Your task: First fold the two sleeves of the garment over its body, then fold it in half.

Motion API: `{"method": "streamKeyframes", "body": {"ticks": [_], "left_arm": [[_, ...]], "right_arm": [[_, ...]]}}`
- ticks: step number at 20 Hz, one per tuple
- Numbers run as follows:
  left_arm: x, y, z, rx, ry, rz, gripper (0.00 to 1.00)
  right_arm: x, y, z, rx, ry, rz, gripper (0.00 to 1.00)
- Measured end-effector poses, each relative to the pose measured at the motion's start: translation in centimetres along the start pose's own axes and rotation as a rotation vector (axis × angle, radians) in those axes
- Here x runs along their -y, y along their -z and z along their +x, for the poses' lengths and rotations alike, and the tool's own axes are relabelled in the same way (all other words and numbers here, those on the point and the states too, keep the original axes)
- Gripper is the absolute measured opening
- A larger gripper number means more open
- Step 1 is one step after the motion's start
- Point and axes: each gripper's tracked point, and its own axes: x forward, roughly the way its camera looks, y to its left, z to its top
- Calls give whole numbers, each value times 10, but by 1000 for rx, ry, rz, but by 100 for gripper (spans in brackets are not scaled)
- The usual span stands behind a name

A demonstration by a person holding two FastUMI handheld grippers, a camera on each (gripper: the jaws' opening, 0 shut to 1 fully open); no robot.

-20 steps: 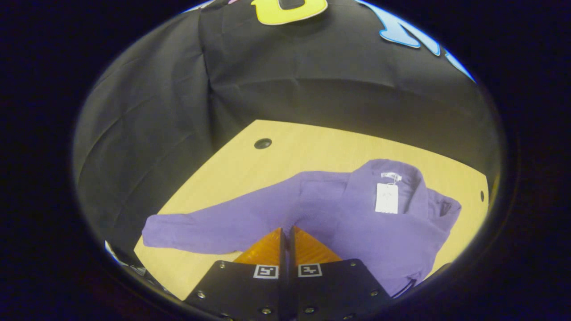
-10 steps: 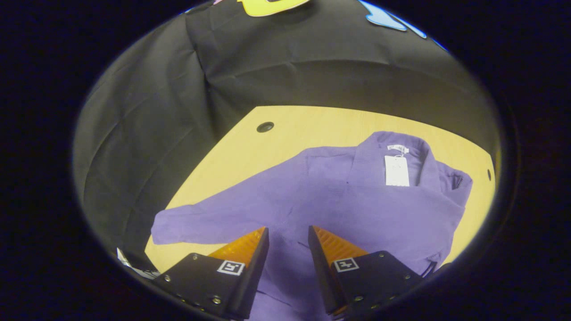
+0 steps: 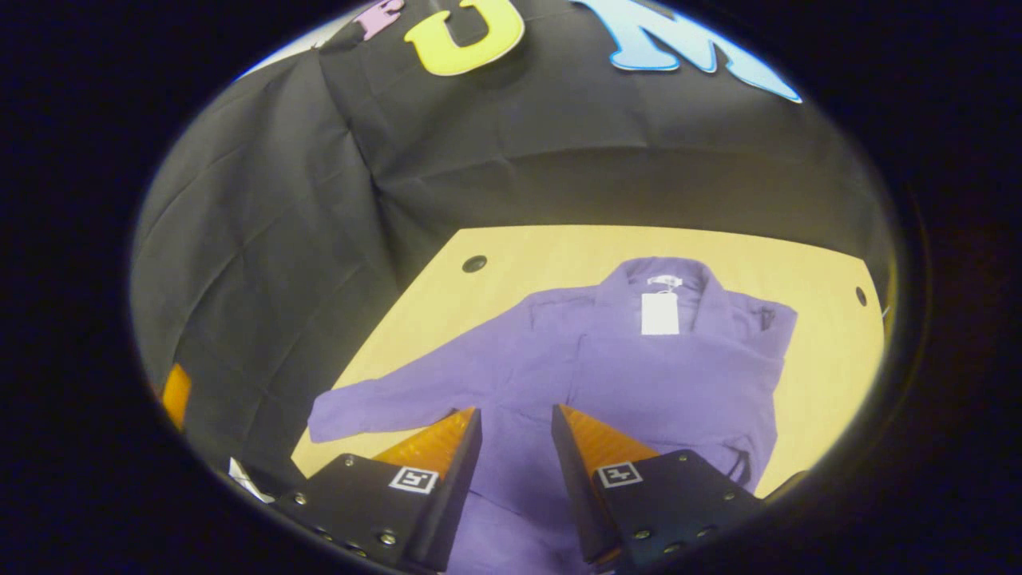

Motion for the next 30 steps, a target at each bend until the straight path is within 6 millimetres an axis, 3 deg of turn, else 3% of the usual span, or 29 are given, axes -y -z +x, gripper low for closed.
{"method": "streamKeyframes", "body": {"ticks": [3, 4, 8, 9, 10, 12, 16, 18, 19, 23, 26, 27, 28, 29, 30], "left_arm": [[-4, 46, 35, -81, -10, -15, 100], [-6, 60, 46, -109, -15, -13, 92], [-20, 120, 88, -228, -46, -22, 100], [-23, 137, 94, -276, -53, -38, 100], [-27, 151, 100, -316, -65, -57, 100], [-35, 178, 117, -371, -91, -96, 100], [-46, 224, 139, -472, -132, -143, 94], [-49, 244, 146, -518, -144, -168, 100], [-51, 254, 147, -538, -150, -176, 98], [-51, 276, 147, -582, -157, -237, 100], [-47, 279, 148, -585, -155, -229, 100], [-47, 277, 147, -589, -152, -214, 96], [-45, 277, 146, -592, -148, -211, 100], [-44, 277, 146, -589, -152, -215, 96], [-44, 277, 148, -583, -158, -225, 99]], "right_arm": [[18, -3, -26, 28, 31, 32, 58], [24, -4, -33, 36, 45, 46, 58], [58, 5, -58, 53, 114, 102, 57], [68, 8, -65, 57, 136, 118, 53], [78, 11, -71, 58, 158, 134, 57], [99, 22, -83, 54, 205, 166, 57], [134, 40, -103, 49, 283, 217, 58], [147, 48, -112, 42, 313, 239, 57], [153, 54, -116, 40, 324, 249, 57], [163, 65, -121, 24, 349, 273, 58], [164, 68, -121, 12, 350, 282, 58], [164, 69, -120, 10, 346, 286, 58], [163, 68, -119, 7, 342, 286, 58], [162, 68, -118, 6, 339, 284, 58], [161, 68, -118, 4, 335, 282, 58]]}}
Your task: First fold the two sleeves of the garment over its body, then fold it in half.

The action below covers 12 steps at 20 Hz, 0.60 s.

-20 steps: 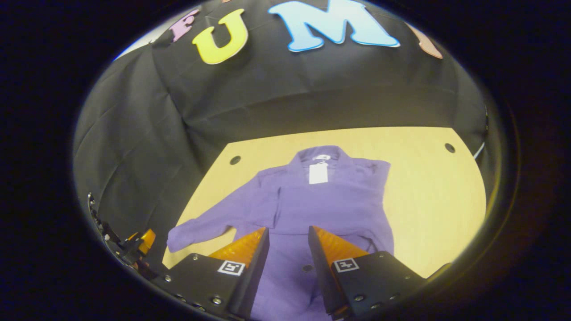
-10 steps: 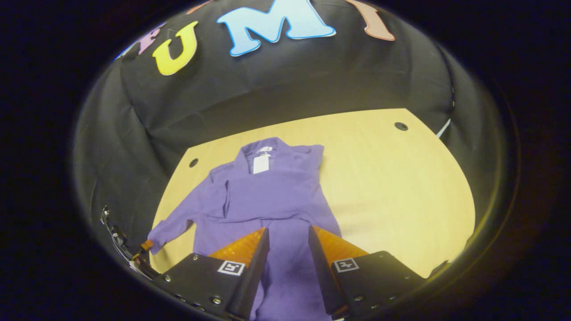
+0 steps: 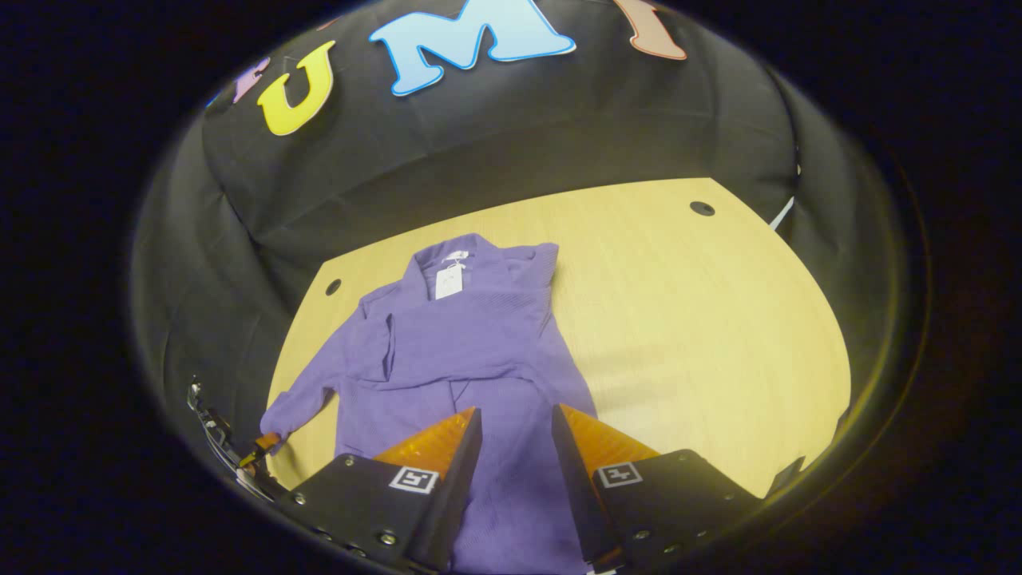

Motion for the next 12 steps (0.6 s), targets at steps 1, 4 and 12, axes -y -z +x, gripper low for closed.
{"method": "streamKeyframes", "body": {"ticks": [1, 4, 12], "left_arm": [[-5, 0, 0, 2, -11, -3, 93], [-9, -3, 4, 19, -25, -13, 72], [2, -3, 6, -6, -15, 69, 10]], "right_arm": [[-3, 2, 1, -3, -5, -3, 58], [-7, 8, 3, -16, -18, -10, 58], [4, 15, 2, -34, -18, 17, 53]]}}
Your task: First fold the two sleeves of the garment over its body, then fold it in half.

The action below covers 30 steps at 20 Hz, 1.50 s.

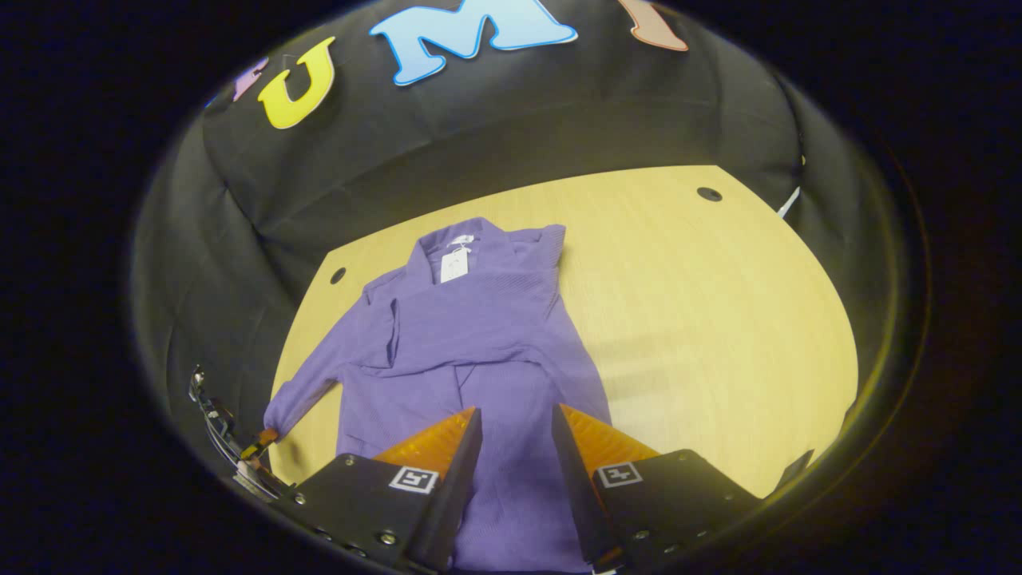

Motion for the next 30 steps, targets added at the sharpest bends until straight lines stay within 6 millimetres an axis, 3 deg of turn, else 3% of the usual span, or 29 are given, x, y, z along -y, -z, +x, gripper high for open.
{"method": "streamKeyframes", "body": {"ticks": [1, 4, 8, 10, 15, 16, 18, 22, 25, 28, 30], "left_arm": [[-1, 1, 0, -10, 4, 28, 8], [-1, -2, -1, -29, 15, 82, 9], [13, -3, -1, -53, 8, 163, 8], [29, -14, -6, -26, 38, 188, 9], [106, -37, -27, 63, 155, 328, 8], [122, -43, -31, 84, 176, 363, 8], [156, -53, -39, 123, 217, 440, 8], [220, -71, -82, 229, 318, 597, 8], [285, -71, -111, 301, 415, 709, 8], [332, -70, -159, 346, 524, 756, 8], [359, -58, -187, 352, 595, 763, 8]], "right_arm": [[2, -2, -1, 3, 1, 6, 58], [9, -4, -1, 10, 7, 24, 58], [14, -7, -4, 10, 7, 42, 58], [17, -7, -5, 12, 11, 46, 58], [24, 0, -11, 14, 18, 89, 53], [26, 1, -12, 15, 20, 101, 58], [32, 5, -15, 19, 29, 125, 58], [50, 16, -26, 28, 60, 192, 58], [67, 29, -36, 32, 91, 244, 58], [83, 41, -48, 37, 125, 287, 58], [93, 47, -59, 50, 144, 320, 58]]}}
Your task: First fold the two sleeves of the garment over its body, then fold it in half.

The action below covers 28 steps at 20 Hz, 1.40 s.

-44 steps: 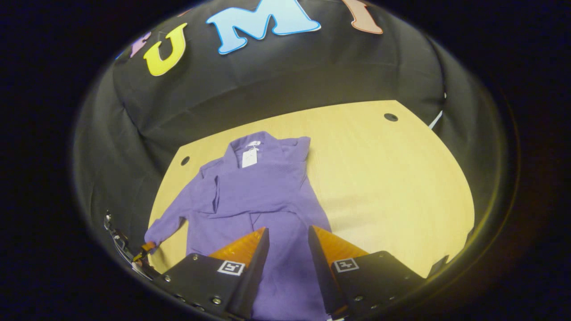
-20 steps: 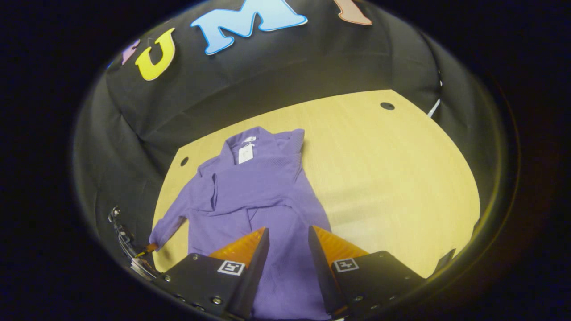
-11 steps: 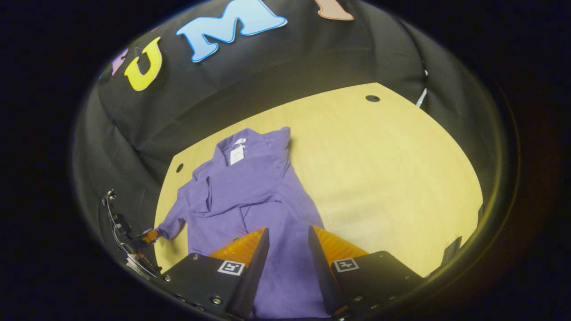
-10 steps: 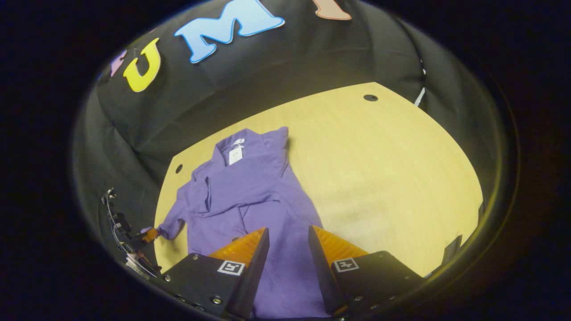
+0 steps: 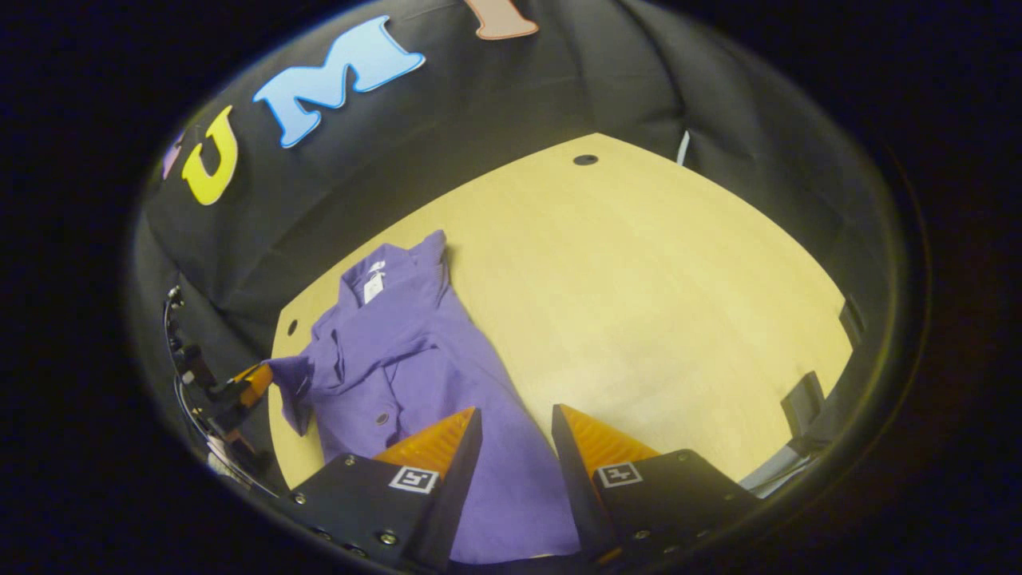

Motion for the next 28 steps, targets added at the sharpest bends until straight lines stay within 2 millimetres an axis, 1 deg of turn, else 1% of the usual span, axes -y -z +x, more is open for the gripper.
{"method": "streamKeyframes", "body": {"ticks": [3, 4, 6, 8, 10, 12, 13, 15, 17, 18, 19, 20, 21, 22, 23, 24, 25, 26, 27, 28], "left_arm": [[58, -34, 9, 40, 84, 8, 8], [78, -45, 9, 53, 114, 24, 8], [124, -66, 8, 80, 176, 61, 8], [167, -80, 6, 99, 243, 75, 9], [206, -96, 0, 105, 308, 51, 9], [240, -112, -8, 114, 353, 13, 8], [257, -119, -8, 116, 368, 8, 8], [280, -126, -10, 115, 391, 20, 8], [296, -120, -8, 95, 399, 42, 9], [299, -112, -4, 70, 393, 58, 8], [300, -102, 3, 32, 386, 67, 8], [301, -92, 5, -2, 391, 61, 8], [311, -86, 7, -28, 436, 32, 11], [314, -80, 2, -49, 473, 1, 25], [314, -78, 2, -60, 484, -17, 29], [310, -76, 2, -63, 494, -27, 45], [307, -76, 1, -62, 502, -36, 53], [301, -75, 0, -64, 503, -39, 77], [293, -74, 1, -63, 498, -42, 83], [284, -73, 0, -61, 489, -47, 90]], "right_arm": [[19, 4, -14, 27, 30, 53, 58], [26, 6, -18, 35, 40, 70, 58], [39, 8, -27, 51, 63, 99, 58], [53, 10, -40, 66, 84, 128, 58], [68, 14, -49, 79, 104, 160, 58], [79, 17, -58, 91, 122, 190, 58], [85, 19, -63, 97, 130, 204, 58], [96, 23, -69, 105, 145, 229, 58], [104, 26, -74, 108, 156, 251, 58], [107, 26, -76, 109, 159, 261, 53], [110, 27, -77, 109, 160, 270, 58], [113, 26, -75, 109, 160, 276, 53], [114, 26, -75, 107, 159, 280, 53], [114, 24, -73, 105, 157, 280, 58], [114, 24, -71, 101, 153, 277, 58], [113, 22, -68, 97, 148, 272, 58], [111, 21, -64, 91, 141, 264, 58], [107, 19, -60, 84, 132, 254, 53], [103, 18, -56, 77, 122, 241, 58], [97, 17, -52, 68, 112, 224, 53]]}}
